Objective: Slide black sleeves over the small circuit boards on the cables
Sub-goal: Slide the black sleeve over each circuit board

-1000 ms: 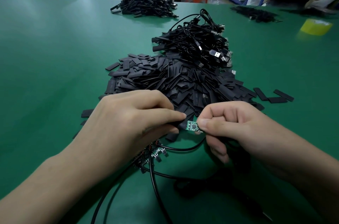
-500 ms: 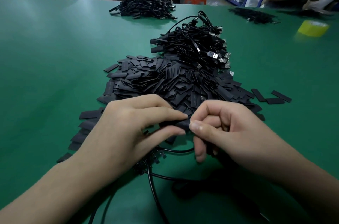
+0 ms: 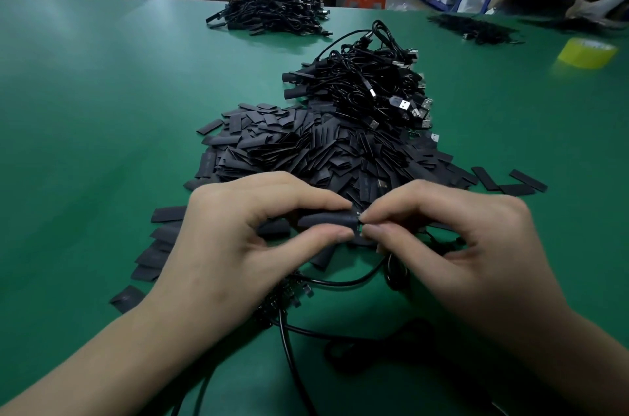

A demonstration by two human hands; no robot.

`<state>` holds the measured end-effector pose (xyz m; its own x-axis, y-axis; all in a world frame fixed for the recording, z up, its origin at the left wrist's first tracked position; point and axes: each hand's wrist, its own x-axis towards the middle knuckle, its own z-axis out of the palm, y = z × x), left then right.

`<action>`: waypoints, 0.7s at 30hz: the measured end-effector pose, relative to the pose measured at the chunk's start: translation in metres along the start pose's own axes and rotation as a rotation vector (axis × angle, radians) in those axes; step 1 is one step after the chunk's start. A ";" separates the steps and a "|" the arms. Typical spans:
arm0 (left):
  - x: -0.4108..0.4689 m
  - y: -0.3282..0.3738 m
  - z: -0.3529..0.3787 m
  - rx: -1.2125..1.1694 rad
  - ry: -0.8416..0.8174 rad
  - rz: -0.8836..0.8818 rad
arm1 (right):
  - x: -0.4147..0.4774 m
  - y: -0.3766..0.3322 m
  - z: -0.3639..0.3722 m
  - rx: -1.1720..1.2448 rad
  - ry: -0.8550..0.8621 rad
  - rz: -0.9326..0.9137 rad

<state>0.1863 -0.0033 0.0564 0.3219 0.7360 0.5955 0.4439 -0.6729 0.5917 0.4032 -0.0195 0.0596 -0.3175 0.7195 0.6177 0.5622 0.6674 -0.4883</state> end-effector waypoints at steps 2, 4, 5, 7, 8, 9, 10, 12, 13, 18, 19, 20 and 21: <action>-0.001 0.000 0.001 -0.024 0.004 -0.009 | 0.000 -0.001 0.000 -0.003 0.015 -0.007; -0.003 0.001 0.001 -0.046 0.006 -0.029 | -0.001 -0.002 0.001 0.016 0.033 -0.002; -0.003 0.001 0.001 -0.050 0.004 -0.033 | -0.002 -0.003 0.001 0.035 0.039 0.005; -0.002 0.002 0.001 -0.044 0.008 -0.013 | -0.003 -0.003 0.002 0.099 0.037 0.038; -0.001 0.002 0.001 -0.037 0.018 0.000 | -0.002 -0.003 0.002 0.149 0.032 0.078; 0.000 0.003 0.000 -0.028 0.032 0.010 | -0.002 -0.003 0.001 0.205 0.022 0.132; 0.000 0.003 0.000 -0.019 0.052 0.022 | -0.002 -0.003 0.000 0.257 0.005 0.187; 0.000 0.002 0.000 -0.009 0.074 0.032 | -0.001 -0.001 -0.001 0.341 -0.046 0.260; 0.000 0.003 0.000 -0.008 0.073 0.032 | -0.001 -0.002 -0.001 0.381 -0.068 0.276; 0.000 0.004 0.006 0.084 0.207 0.010 | -0.002 -0.011 0.004 0.329 0.026 0.219; 0.001 0.005 0.005 0.087 0.227 -0.006 | -0.002 -0.012 0.005 0.275 0.061 0.191; 0.000 0.006 0.005 0.073 0.225 -0.022 | -0.003 -0.013 0.006 0.223 0.091 0.167; -0.002 0.009 0.006 0.049 0.220 -0.022 | -0.003 -0.014 0.006 0.172 0.112 0.147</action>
<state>0.1951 -0.0106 0.0573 0.1240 0.7130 0.6901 0.4910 -0.6484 0.5818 0.3916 -0.0296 0.0606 -0.1503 0.7916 0.5923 0.4548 0.5873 -0.6695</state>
